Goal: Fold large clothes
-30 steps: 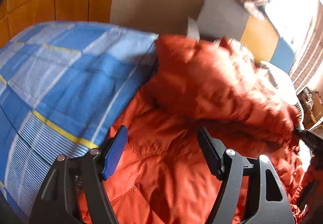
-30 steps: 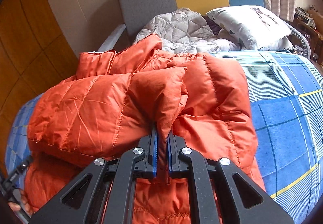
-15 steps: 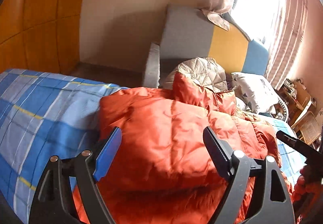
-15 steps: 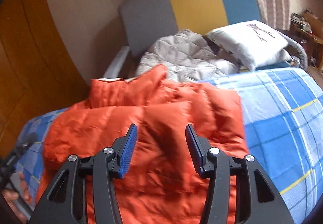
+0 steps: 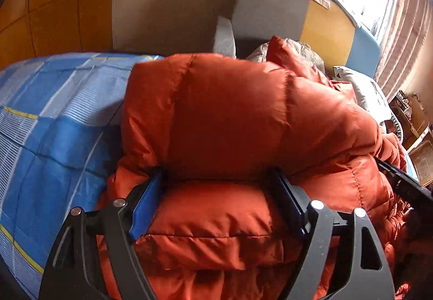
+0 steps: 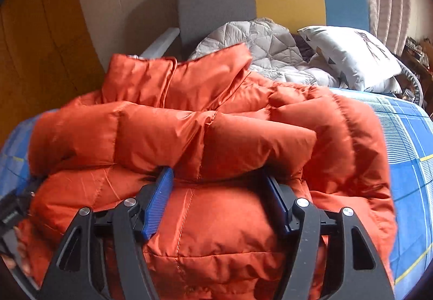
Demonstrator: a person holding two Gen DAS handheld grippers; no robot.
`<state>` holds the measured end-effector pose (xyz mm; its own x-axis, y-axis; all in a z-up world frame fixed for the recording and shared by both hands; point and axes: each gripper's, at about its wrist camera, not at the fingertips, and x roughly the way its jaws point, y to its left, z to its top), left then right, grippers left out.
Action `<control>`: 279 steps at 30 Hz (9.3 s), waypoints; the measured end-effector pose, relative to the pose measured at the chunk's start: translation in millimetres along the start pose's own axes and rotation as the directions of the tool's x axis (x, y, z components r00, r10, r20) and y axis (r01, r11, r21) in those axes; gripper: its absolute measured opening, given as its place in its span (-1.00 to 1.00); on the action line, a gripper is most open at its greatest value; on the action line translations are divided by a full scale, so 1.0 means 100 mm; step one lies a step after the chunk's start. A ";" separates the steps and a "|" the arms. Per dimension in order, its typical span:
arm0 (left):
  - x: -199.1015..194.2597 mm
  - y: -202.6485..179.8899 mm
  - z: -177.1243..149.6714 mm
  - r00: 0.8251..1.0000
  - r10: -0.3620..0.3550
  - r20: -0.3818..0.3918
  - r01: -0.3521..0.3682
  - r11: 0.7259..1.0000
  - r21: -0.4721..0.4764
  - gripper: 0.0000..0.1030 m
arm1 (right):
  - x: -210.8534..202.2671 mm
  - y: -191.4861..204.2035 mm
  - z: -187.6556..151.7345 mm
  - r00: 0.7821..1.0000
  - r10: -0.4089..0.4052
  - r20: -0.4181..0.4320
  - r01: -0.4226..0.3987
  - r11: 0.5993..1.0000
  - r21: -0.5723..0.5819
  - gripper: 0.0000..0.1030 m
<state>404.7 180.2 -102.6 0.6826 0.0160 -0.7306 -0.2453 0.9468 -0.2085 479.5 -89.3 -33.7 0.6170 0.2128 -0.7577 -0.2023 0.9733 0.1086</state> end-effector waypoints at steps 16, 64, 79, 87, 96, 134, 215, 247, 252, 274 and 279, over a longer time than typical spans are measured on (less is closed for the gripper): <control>-0.40 -0.70 0.32 0.994 0.000 0.109 -0.014 0.991 0.132 0.55 | 0.15 0.03 -0.10 0.999 -0.029 -0.017 0.029 0.999 -0.043 0.27; -0.64 -0.31 -0.26 0.994 0.043 0.096 -0.054 0.993 0.108 0.67 | -0.01 0.00 -0.10 0.999 0.010 -0.041 -0.012 0.999 -0.048 0.76; -1.60 -0.08 -0.84 0.985 0.015 0.172 -0.043 0.986 0.162 0.72 | -0.90 -0.27 -0.51 0.988 0.063 -0.139 -0.077 0.992 -0.095 0.79; -1.73 0.24 -1.21 0.992 0.023 0.124 -0.038 0.992 0.124 0.72 | -1.28 -0.73 -0.99 0.979 -0.004 -0.203 -0.020 0.993 -0.113 0.79; -1.98 1.03 -1.54 0.998 0.008 0.058 -0.006 0.999 -0.040 0.65 | -1.80 -1.39 -1.54 0.974 -0.019 -0.228 0.015 1.000 -0.017 0.79; -2.58 1.04 -1.98 0.973 -0.224 -0.061 0.228 0.971 0.076 -0.88 | -2.61 -1.61 -2.04 0.914 0.308 -0.264 -0.294 0.951 0.090 -0.73; -1.38 1.02 0.50 0.957 -0.232 0.173 0.271 0.930 -0.247 0.51 | -1.23 -2.19 0.18 0.848 0.512 0.139 -0.498 0.679 0.539 0.82; -0.78 -0.29 0.26 0.961 -0.260 -0.090 0.272 0.950 0.156 -0.99 | -0.71 -0.66 0.00 0.982 0.159 -0.101 -0.162 0.987 -0.022 -0.91; -1.00 -0.16 0.35 0.960 -0.281 0.020 0.277 0.955 0.111 -0.99 | -0.93 -0.67 0.10 0.991 0.134 -0.013 -0.135 0.990 -0.030 -0.96; 0.04 -0.11 0.36 0.991 -0.129 -0.036 0.132 0.987 0.087 -0.97 | -0.13 -0.66 0.11 0.999 -0.030 0.030 0.032 0.998 -0.045 -0.97; 0.16 -0.06 0.31 0.987 -0.160 -0.031 0.161 0.986 0.047 -0.95 | 0.04 -0.71 0.04 0.999 0.008 0.037 -0.008 1.000 -0.004 -0.97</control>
<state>438.5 185.0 -93.5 0.6916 -0.1456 -0.7074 -0.0991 0.9511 -0.2926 499.7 -156.8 -41.9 0.6427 0.2239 -0.7326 -0.2104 0.9711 0.1122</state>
